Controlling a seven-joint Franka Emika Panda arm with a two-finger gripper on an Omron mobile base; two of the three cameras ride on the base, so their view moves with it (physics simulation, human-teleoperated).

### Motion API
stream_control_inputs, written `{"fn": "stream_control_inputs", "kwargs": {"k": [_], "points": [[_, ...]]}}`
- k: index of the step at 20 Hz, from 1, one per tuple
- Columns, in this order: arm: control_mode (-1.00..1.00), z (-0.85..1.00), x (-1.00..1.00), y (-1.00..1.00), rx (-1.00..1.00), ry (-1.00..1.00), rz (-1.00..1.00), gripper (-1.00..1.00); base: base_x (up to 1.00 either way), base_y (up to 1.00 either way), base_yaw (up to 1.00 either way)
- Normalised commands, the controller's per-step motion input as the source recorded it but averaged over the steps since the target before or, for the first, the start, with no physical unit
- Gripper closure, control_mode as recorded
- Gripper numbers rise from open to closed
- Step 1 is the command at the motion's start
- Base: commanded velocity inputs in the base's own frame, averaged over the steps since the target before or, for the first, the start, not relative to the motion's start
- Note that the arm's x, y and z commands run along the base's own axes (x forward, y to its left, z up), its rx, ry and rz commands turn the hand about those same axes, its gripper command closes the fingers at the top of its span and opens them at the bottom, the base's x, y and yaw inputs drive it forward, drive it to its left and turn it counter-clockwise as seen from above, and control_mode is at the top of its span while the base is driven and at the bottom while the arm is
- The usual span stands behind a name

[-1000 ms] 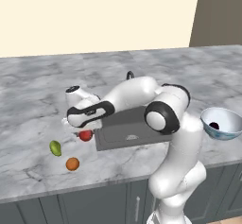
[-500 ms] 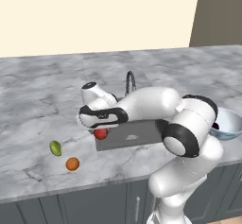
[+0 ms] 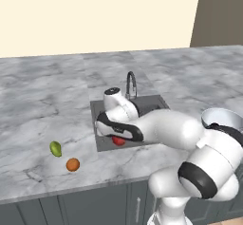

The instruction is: There is a mixed pile of frozen fruits and vegetables on the counter. Locate all the frozen vegetables and place the items in a bowl on the counter. Take all the frozen fruits and defrost them in a running sink.

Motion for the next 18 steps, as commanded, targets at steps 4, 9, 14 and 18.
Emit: {"fn": "stream_control_inputs", "kwargs": {"k": [4, 9, 14, 18], "points": [[-1.0, 0.39, 0.0, -0.54, 0.0, 0.06, -0.04, 1.0, 0.0, 0.0, 0.0], [-1.0, 0.25, -0.01, -0.51, 0.0, 0.05, -0.04, 1.0, 0.0, 0.0, 0.0], [-1.0, 0.27, 0.0, -0.56, 0.0, 0.03, -0.04, 1.0, 0.0, 0.0, 0.0], [-1.0, 0.17, -0.14, -0.57, 0.0, 0.01, -0.03, 1.0, 0.0, 0.0, 0.0]]}}
